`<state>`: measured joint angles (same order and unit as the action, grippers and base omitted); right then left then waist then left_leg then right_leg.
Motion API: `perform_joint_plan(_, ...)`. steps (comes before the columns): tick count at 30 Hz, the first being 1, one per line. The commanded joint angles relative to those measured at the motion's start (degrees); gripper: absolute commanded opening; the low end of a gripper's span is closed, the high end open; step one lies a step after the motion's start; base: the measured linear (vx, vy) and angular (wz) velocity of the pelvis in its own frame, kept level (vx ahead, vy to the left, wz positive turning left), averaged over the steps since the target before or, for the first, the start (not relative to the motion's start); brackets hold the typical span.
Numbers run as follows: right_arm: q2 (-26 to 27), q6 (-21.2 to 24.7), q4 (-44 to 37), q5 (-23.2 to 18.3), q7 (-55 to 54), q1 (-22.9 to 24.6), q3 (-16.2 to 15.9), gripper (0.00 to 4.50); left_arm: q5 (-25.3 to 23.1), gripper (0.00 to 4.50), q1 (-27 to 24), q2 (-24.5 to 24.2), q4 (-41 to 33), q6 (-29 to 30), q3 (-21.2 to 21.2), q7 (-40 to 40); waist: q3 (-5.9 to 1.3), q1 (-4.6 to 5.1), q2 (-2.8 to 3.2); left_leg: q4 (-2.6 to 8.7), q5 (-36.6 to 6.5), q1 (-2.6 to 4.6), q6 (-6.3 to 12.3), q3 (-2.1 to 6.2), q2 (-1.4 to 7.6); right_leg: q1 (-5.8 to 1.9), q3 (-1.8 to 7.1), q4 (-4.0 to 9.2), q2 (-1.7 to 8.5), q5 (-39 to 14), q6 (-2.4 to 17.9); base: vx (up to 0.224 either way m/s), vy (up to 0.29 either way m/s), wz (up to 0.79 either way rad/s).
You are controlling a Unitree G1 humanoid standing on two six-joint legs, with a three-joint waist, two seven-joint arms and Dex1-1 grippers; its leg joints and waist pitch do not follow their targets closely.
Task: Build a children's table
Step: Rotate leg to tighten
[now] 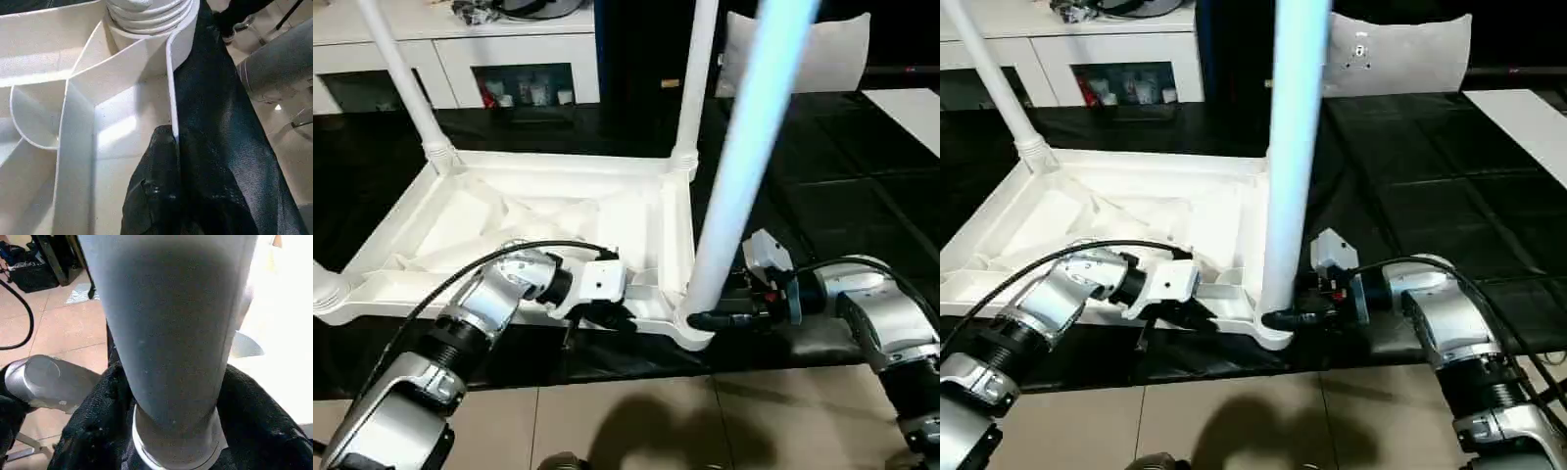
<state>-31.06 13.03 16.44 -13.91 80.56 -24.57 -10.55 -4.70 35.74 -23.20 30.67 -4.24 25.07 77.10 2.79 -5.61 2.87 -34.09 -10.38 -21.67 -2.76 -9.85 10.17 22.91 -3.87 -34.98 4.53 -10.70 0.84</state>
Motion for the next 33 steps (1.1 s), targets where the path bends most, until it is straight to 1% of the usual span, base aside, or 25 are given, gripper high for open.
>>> perform_joint_plan(1,0.17,0.37,-0.99,-1.24,1.26,0.22,-0.36,2.32,-0.62,0.00,-0.74,0.26,-0.60,-1.01,1.63,1.10,-3.88,0.11,-0.84,3.60,-9.78,0.66,4.66,0.65,3.06,-3.01,2.51,4.09,3.93,-10.11,13.80,0.000,0.000,0.00)
perform_joint_plan(2,0.17,0.37,-0.99,-1.24,1.26,0.22,-0.36,2.30,-0.62,0.00,-0.74,0.26,-0.60,-1.01,1.63,1.10,-3.88,0.10,-0.87,3.60,-9.86,0.68,4.64,0.65,3.05,-2.99,2.51,4.11,3.92,-10.29,13.76,0.000,0.000,0.00)
perform_joint_plan(6,2.00,4.38,-3.89,-2.65,-2.97,2.13,0.42,2.01,1.05,0.00,-1.03,1.59,-1.60,4.82,-0.13,-0.88,-3.89,-0.11,-0.85,3.58,-9.39,0.65,4.71,0.60,3.09,-2.98,2.57,4.05,3.93,-9.68,13.91,0.000,0.000,0.00)
perform_joint_plan(8,3.24,6.90,-4.75,-2.30,-6.12,2.50,0.41,1.97,0.94,0.00,-0.72,2.59,-1.37,7.22,-1.04,-3.47,-3.71,0.06,-0.87,3.74,-9.77,0.63,4.27,0.63,2.96,-3.01,2.50,4.16,3.82,-11.22,13.53,0.000,0.000,0.00)
perform_joint_plan(9,4.30,8.02,-4.85,-1.79,-8.57,2.44,0.55,1.96,1.00,0.00,-0.46,3.41,-1.12,8.52,-1.67,-5.17,-3.50,0.21,-0.83,3.84,-11.31,0.76,3.62,0.63,2.87,-2.87,2.51,4.57,3.86,-14.30,12.83,0.000,0.000,0.00)
perform_joint_plan(10,7.93,11.17,-4.28,-0.27,-16.36,1.57,1.50,1.96,1.14,0.00,0.25,5.80,-0.60,12.62,-3.36,-10.03,-3.24,0.50,-0.59,4.00,-13.13,0.90,2.59,0.68,2.69,-2.72,2.46,4.94,3.84,-18.13,12.01,0.000,0.000,0.00)
perform_joint_plan(11,10.00,12.72,-3.64,1.00,-21.02,0.79,2.00,1.96,1.13,0.00,0.65,7.14,-0.39,15.28,-4.18,-12.65,-3.06,0.77,-0.73,4.12,-14.23,0.96,1.94,0.70,2.64,-2.66,2.51,5.19,3.87,-20.42,11.34,0.000,0.000,0.00)
perform_joint_plan(12,12.46,15.19,-2.80,1.75,-25.81,-0.26,2.83,1.96,0.85,0.00,1.09,8.46,-0.17,17.49,-4.79,-15.47,-2.94,1.13,-0.51,4.23,-15.89,1.21,0.49,0.99,2.43,-2.58,2.29,5.49,3.93,-24.75,9.99,0.000,0.000,0.00)
perform_joint_plan(13,14.52,17.33,-1.86,2.68,-30.06,-1.35,3.51,1.96,0.34,0.00,1.55,9.63,0.21,18.62,-5.14,-18.05,-2.90,1.56,-0.71,4.39,-16.44,1.06,-0.03,1.11,2.31,-2.71,2.25,5.54,3.91,-26.33,9.18,0.000,0.000,0.00)
perform_joint_plan(14,14.77,17.61,-1.73,2.79,-30.57,-1.49,3.60,1.96,0.26,0.00,1.61,9.78,0.27,18.73,-5.18,-18.37,-3.01,2.13,-0.67,4.57,-17.03,1.02,-0.98,1.46,2.22,-2.79,2.08,5.65,3.93,-28.03,7.99,0.000,0.000,0.00)
perform_joint_plan(15,17.77,19.65,0.30,4.28,-36.46,-3.30,4.33,1.96,-0.16,0.00,2.49,11.88,1.19,20.11,-5.89,-22.44,-3.12,2.72,-0.57,4.63,-17.44,1.08,-1.06,1.58,2.30,-2.74,2.13,5.82,3.91,-27.57,7.53,0.000,0.000,0.00)
perform_joint_plan(16,18.94,20.00,1.29,5.02,-38.78,-4.07,4.48,1.96,-0.19,0.00,2.88,12.87,1.61,20.72,-6.27,-24.16,-3.07,3.18,-0.55,4.58,-17.66,0.96,-1.07,1.50,2.25,-2.59,2.20,5.79,3.77,-26.71,7.85,0.000,0.000,0.00)
perform_joint_plan(17,20.09,20.06,2.36,5.35,-40.48,-4.82,4.58,1.96,-0.38,0.00,3.37,13.90,2.13,21.07,-6.62,-26.10,-3.20,3.58,-0.70,4.47,-17.87,1.07,-0.98,1.46,2.12,-2.58,2.23,5.92,3.79,-25.55,8.22,0.000,0.000,0.00)
perform_joint_plan(18,21.61,20.07,3.74,5.51,-43.13,-5.76,5.07,1.96,-0.61,0.00,4.06,15.14,2.83,21.53,-7.12,-28.52,-3.31,3.88,-0.87,4.30,-17.07,0.95,-0.40,1.32,1.97,-2.65,2.31,5.88,3.73,-24.01,8.67,0.000,0.000,0.00)
perform_joint_plan(19,23.42,17.80,6.19,6.50,-46.89,-7.13,5.20,1.96,-1.16,0.00,5.13,16.62,3.64,21.28,-7.41,-31.13,-3.38,4.00,-0.74,4.14,-16.26,0.96,0.06,1.18,1.94,-2.48,2.44,5.80,3.72,-22.37,9.35,0.000,0.000,0.00)
perform_joint_plan(20,24.33,16.09,7.49,6.38,-48.38,-7.79,5.72,1.96,-1.31,0.00,5.64,17.28,3.91,21.42,-7.72,-32.14,-3.46,4.03,-1.22,4.08,-15.65,0.88,0.38,1.08,1.92,-2.56,2.43,5.86,3.80,-21.80,9.50,0.000,0.000,0.00)
perform_joint_plan(21,24.87,15.00,8.22,6.25,-49.11,-8.17,6.10,2.31,-1.43,0.00,5.93,17.65,4.03,21.54,-7.93,-32.65,-3.66,3.81,-1.06,3.89,-14.08,0.84,0.91,0.99,1.87,-2.70,2.48,5.71,3.84,-20.19,9.80,0.000,0.000,0.00)
perform_joint_plan(23,25.79,13.33,8.77,6.76,-50.52,-8.59,7.00,2.65,-1.70,0.00,6.12,18.06,3.83,21.88,-8.30,-33.08,-3.70,3.66,-0.97,3.84,-11.86,0.54,1.96,0.88,1.98,-2.83,2.54,5.38,3.73,-16.72,10.45,0.000,0.000,0.00)
perform_joint_plan(24,26.70,12.01,8.59,6.52,-50.70,-8.88,8.17,2.68,-1.97,0.00,5.99,17.85,3.14,22.18,-8.53,-33.03,-3.87,3.54,-0.92,3.71,-10.69,0.48,2.62,0.77,1.95,-2.95,2.53,5.16,3.72,-14.39,10.93,0.000,0.000,0.00)
perform_joint_plan(26,27.12,11.50,7.61,5.66,-49.85,-8.78,9.20,2.78,-2.19,0.00,5.62,17.26,2.39,22.57,-8.42,-32.91,-4.14,3.36,-0.85,3.58,-8.02,0.25,3.67,0.81,2.04,-3.23,2.55,4.62,3.69,-9.53,12.01,0.000,0.000,0.00)
perform_joint_plan(27,26.84,11.60,7.17,5.59,-49.43,-8.53,9.25,3.06,-2.38,0.00,5.37,16.70,2.23,22.41,-8.16,-32.75,-4.20,3.24,-0.77,3.50,-6.55,0.27,4.37,0.80,2.13,-3.23,2.47,4.29,3.59,-6.55,12.91,0.000,0.000,0.00)
perform_joint_plan(28,26.01,10.90,6.71,5.95,-48.49,-8.02,8.76,3.06,-2.54,0.00,5.08,15.95,2.19,21.77,-7.79,-32.28,-4.13,3.24,-0.78,3.50,-6.17,0.21,4.87,0.78,2.19,-3.27,2.41,4.14,3.58,-5.15,13.59,0.000,0.000,0.00)
perform_joint_plan(30,24.97,9.57,6.24,5.94,-47.01,-7.27,8.31,3.26,-2.52,0.00,4.89,15.30,2.35,21.37,-7.55,-31.67,-4.19,3.15,-0.76,3.43,-6.41,0.24,5.13,0.75,2.23,-3.34,2.38,4.09,3.68,-4.69,13.99,0.000,0.000,0.00)
perform_joint_plan(32,21.20,4.76,4.62,6.44,-41.94,-4.71,6.26,3.37,-2.81,0.00,4.24,13.56,2.54,20.73,-6.89,-29.45,-4.16,2.88,-0.60,3.37,-7.02,0.39,5.44,0.69,2.39,-3.31,2.39,4.15,3.74,-4.67,14.13,0.000,0.000,0.00)
perform_joint_plan(33,20.79,4.22,4.47,6.49,-41.34,-4.45,6.00,3.51,-2.91,0.00,4.17,13.37,2.54,20.64,-6.80,-29.25,-4.14,2.81,-0.62,3.40,-6.89,0.34,5.66,0.70,2.49,-3.29,2.39,4.10,3.69,-4.28,14.21,0.000,0.000,0.00)
